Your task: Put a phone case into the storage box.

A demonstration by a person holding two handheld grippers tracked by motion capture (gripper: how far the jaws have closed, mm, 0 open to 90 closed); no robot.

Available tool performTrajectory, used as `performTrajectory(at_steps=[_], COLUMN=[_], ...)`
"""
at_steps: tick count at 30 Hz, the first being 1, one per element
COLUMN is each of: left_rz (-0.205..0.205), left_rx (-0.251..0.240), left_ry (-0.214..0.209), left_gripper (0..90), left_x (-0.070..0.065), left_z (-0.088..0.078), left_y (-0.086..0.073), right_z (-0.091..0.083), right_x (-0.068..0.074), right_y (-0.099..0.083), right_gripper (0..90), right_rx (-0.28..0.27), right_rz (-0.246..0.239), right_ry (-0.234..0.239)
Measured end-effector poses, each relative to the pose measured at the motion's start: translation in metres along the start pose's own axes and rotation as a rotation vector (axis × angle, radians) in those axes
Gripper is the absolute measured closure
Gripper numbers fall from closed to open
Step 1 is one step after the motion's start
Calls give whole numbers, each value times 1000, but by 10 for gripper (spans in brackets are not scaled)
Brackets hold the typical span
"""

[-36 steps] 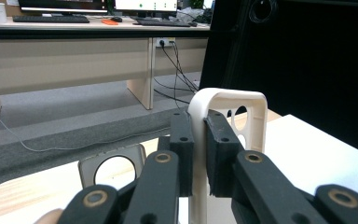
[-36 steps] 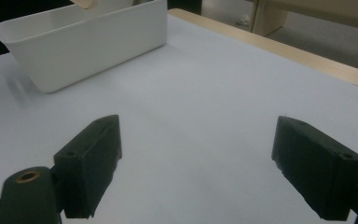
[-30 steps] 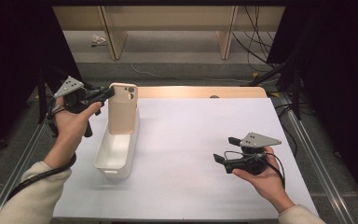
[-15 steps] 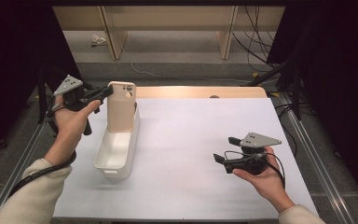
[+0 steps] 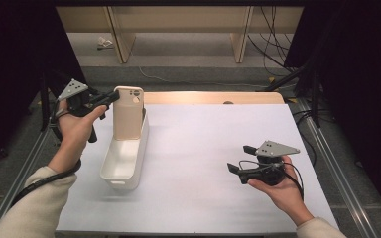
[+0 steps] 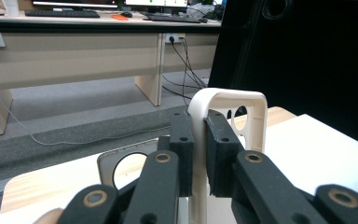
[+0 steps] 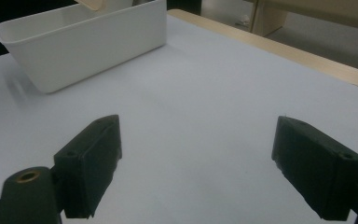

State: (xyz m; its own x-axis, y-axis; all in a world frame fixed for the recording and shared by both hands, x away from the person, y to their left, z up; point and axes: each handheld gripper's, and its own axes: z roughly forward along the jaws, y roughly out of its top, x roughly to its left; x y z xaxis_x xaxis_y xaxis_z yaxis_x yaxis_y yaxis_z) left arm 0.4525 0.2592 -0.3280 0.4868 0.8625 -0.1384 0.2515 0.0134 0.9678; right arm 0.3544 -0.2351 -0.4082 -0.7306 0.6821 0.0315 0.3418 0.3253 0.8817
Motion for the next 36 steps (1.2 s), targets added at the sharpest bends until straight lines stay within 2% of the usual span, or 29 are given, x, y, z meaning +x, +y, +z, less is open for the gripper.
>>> performTrajectory(at_steps=[36], left_rz=[-2], left_rx=[22], left_ry=[25], left_gripper=[823], left_x=[10], left_z=[14], left_y=[-3], right_z=[0], right_x=[-1], right_y=[0], right_gripper=[167], right_rx=[-3], right_rz=[1], right_ry=[-2])
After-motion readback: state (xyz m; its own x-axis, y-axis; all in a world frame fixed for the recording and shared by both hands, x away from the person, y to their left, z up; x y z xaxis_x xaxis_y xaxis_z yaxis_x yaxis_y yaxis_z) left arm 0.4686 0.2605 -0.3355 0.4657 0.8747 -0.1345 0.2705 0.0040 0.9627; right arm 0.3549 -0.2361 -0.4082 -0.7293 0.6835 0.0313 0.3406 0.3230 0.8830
